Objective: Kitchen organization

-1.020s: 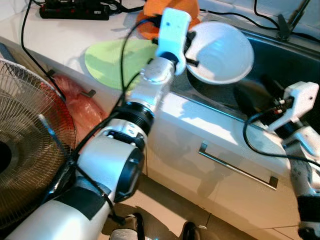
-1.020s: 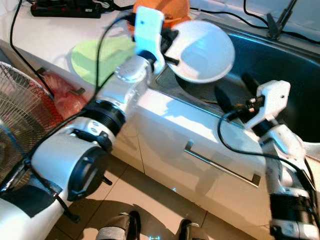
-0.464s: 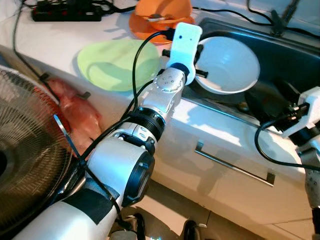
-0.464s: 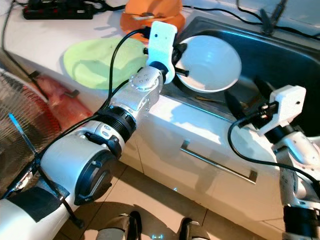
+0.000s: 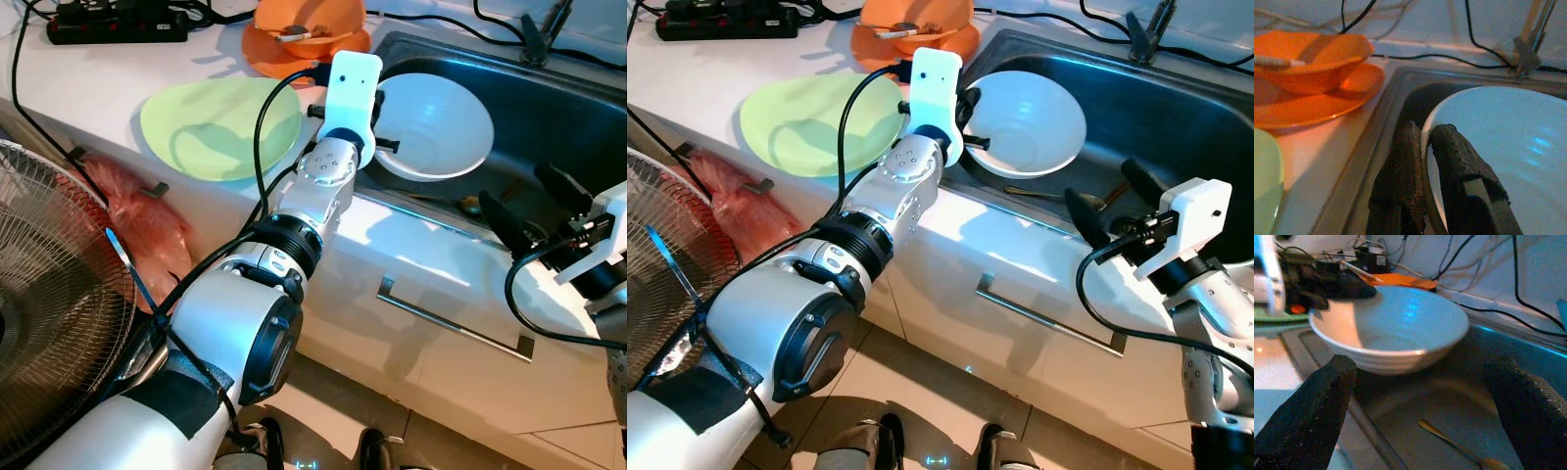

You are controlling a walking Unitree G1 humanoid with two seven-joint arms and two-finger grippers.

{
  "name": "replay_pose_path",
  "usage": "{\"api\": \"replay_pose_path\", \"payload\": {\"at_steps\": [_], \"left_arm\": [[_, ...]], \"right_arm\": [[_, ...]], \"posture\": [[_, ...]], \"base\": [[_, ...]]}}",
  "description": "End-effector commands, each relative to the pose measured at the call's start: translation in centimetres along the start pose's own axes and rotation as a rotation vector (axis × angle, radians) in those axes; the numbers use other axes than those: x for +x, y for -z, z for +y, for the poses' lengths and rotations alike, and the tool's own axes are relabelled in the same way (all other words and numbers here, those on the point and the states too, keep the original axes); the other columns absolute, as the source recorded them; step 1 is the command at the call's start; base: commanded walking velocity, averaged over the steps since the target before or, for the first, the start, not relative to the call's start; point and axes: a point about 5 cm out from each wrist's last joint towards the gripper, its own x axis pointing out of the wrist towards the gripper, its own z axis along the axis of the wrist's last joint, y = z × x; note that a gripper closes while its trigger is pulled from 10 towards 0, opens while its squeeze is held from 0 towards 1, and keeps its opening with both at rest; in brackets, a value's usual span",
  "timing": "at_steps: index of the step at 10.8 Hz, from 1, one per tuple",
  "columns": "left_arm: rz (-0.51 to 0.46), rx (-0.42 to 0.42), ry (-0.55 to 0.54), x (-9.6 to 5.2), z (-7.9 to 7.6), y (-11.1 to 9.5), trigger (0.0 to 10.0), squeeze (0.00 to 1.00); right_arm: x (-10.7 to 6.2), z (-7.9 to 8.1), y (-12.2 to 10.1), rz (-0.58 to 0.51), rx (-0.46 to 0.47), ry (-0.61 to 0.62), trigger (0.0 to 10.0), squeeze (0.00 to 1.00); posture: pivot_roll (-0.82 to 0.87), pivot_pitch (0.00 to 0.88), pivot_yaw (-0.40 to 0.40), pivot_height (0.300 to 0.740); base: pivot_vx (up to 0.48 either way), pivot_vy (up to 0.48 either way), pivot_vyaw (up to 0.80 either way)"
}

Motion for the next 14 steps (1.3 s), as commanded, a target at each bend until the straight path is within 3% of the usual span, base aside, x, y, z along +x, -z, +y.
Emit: {"api": "replay_pose_path", "payload": {"at_steps": [1, 3, 9, 10, 11, 13, 14], "left_arm": [[-0.003, -0.017, -0.005, -0.1, -0.5, 0.3, 10.0, 0.00], [0.018, -0.017, 0.008, -0.4, -1.4, 1.2, 10.0, 0.00], [0.098, -0.022, 0.025, -1.1, -2.1, 3.5, 10.0, 0.00], [0.102, -0.021, 0.022, -1.1, -2.2, 3.5, 10.0, 0.31], [0.103, -0.021, 0.017, -1.1, -2.2, 3.5, 10.0, 1.00], [0.106, -0.021, 0.014, -1.1, -2.1, 3.5, 10.0, 1.00], [0.103, -0.021, 0.014, -1.0, -2.0, 3.4, 10.0, 0.00]], "right_arm": [[-0.3, 0.1, -0.4, 0.005, 0.000, -0.014, 10.0, 0.00], [-0.7, 0.5, -0.2, 0.038, 0.002, -0.026, 10.0, 0.00], [-1.1, 1.0, 0.0, 0.078, 0.014, -0.041, 10.0, 0.00], [-1.0, 1.1, 0.0, 0.081, 0.017, -0.043, 10.0, 0.00], [-1.0, 1.1, 0.0, 0.082, 0.017, -0.044, 10.0, 0.00], [-0.9, 1.2, 0.1, 0.082, 0.021, -0.047, 10.0, 0.00], [-0.9, 1.2, 0.1, 0.083, 0.021, -0.047, 10.0, 0.00]], "posture": [[-0.19, 0.209, 0.020, 0.740], [-0.20, 0.219, 0.012, 0.740], [-0.21, 0.233, 0.002, 0.740], [-0.21, 0.233, 0.002, 0.740], [-0.20, 0.233, 0.001, 0.740], [-0.20, 0.234, 0.001, 0.740], [-0.20, 0.240, 0.002, 0.740]], "base": [[0.000, 0.000, 0.00], [0.000, 0.000, 0.00], [0.000, 0.000, 0.00], [0.000, 0.000, 0.00], [0.000, 0.000, 0.00], [0.000, 0.000, 0.00], [0.000, 0.000, 0.00]]}}
